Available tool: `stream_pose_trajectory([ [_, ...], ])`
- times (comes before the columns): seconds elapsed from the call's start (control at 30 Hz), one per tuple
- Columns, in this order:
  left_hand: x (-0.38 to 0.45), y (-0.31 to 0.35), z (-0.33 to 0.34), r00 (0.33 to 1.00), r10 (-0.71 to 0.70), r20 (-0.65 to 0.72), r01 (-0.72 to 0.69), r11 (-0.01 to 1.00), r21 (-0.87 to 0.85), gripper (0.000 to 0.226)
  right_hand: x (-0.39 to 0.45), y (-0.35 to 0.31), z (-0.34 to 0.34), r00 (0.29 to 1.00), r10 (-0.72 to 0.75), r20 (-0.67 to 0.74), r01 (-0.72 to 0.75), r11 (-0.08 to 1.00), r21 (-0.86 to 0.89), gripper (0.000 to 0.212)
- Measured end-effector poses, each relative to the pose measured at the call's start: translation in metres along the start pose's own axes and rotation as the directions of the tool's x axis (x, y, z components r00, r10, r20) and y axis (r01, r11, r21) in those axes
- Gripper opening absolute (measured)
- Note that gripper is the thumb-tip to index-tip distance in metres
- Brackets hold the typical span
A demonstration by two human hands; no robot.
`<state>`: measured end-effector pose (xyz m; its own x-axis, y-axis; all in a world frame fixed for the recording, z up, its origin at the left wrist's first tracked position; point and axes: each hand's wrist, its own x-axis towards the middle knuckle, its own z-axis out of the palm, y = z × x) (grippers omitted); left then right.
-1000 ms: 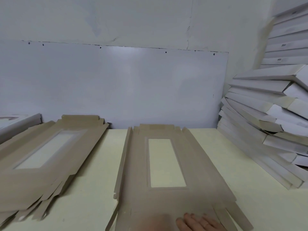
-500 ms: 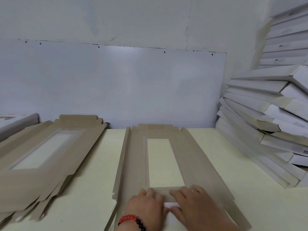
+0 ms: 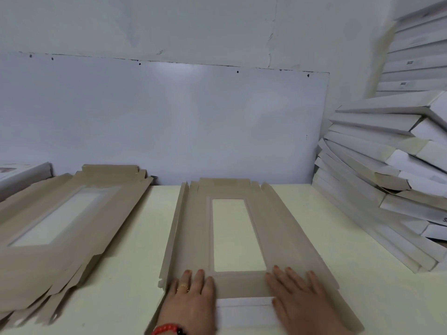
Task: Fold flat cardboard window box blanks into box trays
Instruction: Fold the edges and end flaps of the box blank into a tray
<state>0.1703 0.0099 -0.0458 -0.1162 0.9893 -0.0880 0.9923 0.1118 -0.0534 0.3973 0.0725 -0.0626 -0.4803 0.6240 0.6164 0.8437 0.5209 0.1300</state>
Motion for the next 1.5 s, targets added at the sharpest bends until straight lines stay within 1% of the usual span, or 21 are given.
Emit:
stream_pose_trajectory([
  [0.03,-0.005,-0.001,-0.007,0.999,-0.002,-0.035,0.003,1.0,0.013,0.057,-0.003,0.011,-0.002,1.0,0.027,-0.002,-0.027,0.999,-0.021,0.084],
  [0.1,-0.011,-0.005,-0.014,0.969,0.073,-0.234,-0.076,0.997,-0.001,0.053,-0.006,0.027,-0.005,0.998,0.053,0.022,-0.052,0.996,-0.078,0.087],
  [0.17,-0.021,-0.006,-0.012,0.939,0.172,-0.299,-0.165,0.985,0.048,0.045,-0.01,0.036,-0.006,0.994,0.109,0.002,-0.108,0.989,-0.1,0.086],
  [0.23,-0.025,-0.004,-0.012,0.927,0.245,-0.284,-0.241,0.969,0.05,0.026,-0.013,0.041,-0.004,0.986,0.157,-0.058,-0.162,0.983,-0.085,0.066],
  [0.27,-0.027,-0.002,-0.012,0.905,0.318,-0.282,-0.306,0.948,0.088,0.016,-0.013,0.042,-0.002,0.987,0.119,-0.11,-0.127,0.99,-0.069,0.054],
  [0.33,-0.031,0.0,-0.007,0.873,0.416,-0.254,-0.404,0.909,0.101,0.013,-0.015,0.04,0.0,0.988,-0.059,-0.142,0.063,0.998,0.024,0.051],
  [0.4,-0.03,-0.003,-0.009,0.854,0.444,-0.273,-0.452,0.891,0.037,0.02,-0.017,0.037,-0.005,0.97,-0.239,-0.039,0.242,0.965,0.103,0.039],
  [0.47,-0.029,-0.003,-0.019,0.87,0.429,-0.242,-0.448,0.893,-0.027,0.036,-0.015,0.032,-0.013,0.939,-0.32,0.129,0.296,0.939,0.174,0.032],
  [0.5,-0.029,-0.001,-0.027,0.87,0.43,-0.242,-0.443,0.897,0.001,0.04,-0.012,0.03,-0.017,0.929,-0.332,0.164,0.301,0.935,0.189,0.03],
  [0.57,-0.023,0.001,-0.032,0.877,0.445,-0.182,-0.445,0.895,0.042,0.047,-0.002,0.024,-0.021,0.917,-0.367,0.157,0.341,0.924,0.172,0.029],
  [0.63,-0.018,0.001,-0.033,0.894,0.446,-0.037,-0.445,0.895,0.022,0.049,0.009,0.019,-0.024,0.916,-0.387,0.104,0.37,0.916,0.153,0.033],
  [0.67,-0.014,0.001,-0.037,0.9,0.435,-0.004,-0.435,0.9,0.014,0.046,0.014,0.017,-0.026,0.924,-0.375,0.081,0.36,0.92,0.154,0.038],
  [0.77,-0.002,0.004,-0.043,0.927,0.374,-0.001,-0.374,0.927,-0.01,0.034,0.024,0.01,-0.027,0.95,-0.286,0.123,0.27,0.953,0.135,0.042],
  [0.87,0.012,0.015,-0.042,0.956,0.292,-0.001,-0.292,0.956,-0.013,0.027,0.03,-0.002,-0.02,0.958,-0.246,0.144,0.224,0.962,0.156,0.029],
  [0.97,0.025,0.029,-0.037,0.978,0.204,-0.032,-0.206,0.978,-0.041,0.032,0.036,-0.026,-0.004,0.972,-0.213,0.101,0.197,0.969,0.149,0.022],
  [1.1,0.037,0.033,-0.022,0.994,0.058,-0.094,-0.064,0.995,-0.07,0.041,0.046,-0.05,0.007,0.982,-0.119,0.146,0.103,0.989,0.11,0.035],
  [1.23,0.043,0.021,-0.003,0.998,0.055,-0.042,-0.059,0.994,-0.094,0.055,0.041,-0.042,0.014,0.967,-0.08,0.242,0.063,0.995,0.077,0.044],
  [1.3,0.044,0.016,0.001,0.997,0.069,-0.02,-0.07,0.994,-0.087,0.059,0.04,-0.034,0.008,0.941,-0.026,0.337,-0.005,0.996,0.089,0.044],
  [1.37,0.044,0.01,0.004,0.996,0.085,-0.028,-0.087,0.994,-0.069,0.06,0.039,-0.02,0.012,0.91,0.013,0.414,-0.033,0.999,0.042,0.048],
  [1.43,0.045,0.003,0.004,0.995,0.085,-0.048,-0.088,0.994,-0.067,0.059,0.039,-0.002,0.016,0.821,0.027,0.57,-0.079,0.995,0.066,0.054],
  [1.5,0.044,-0.005,0.003,0.995,0.075,-0.065,-0.077,0.997,-0.026,0.058,0.035,0.021,0.025,0.804,0.073,0.591,-0.09,0.996,-0.002,0.054],
])
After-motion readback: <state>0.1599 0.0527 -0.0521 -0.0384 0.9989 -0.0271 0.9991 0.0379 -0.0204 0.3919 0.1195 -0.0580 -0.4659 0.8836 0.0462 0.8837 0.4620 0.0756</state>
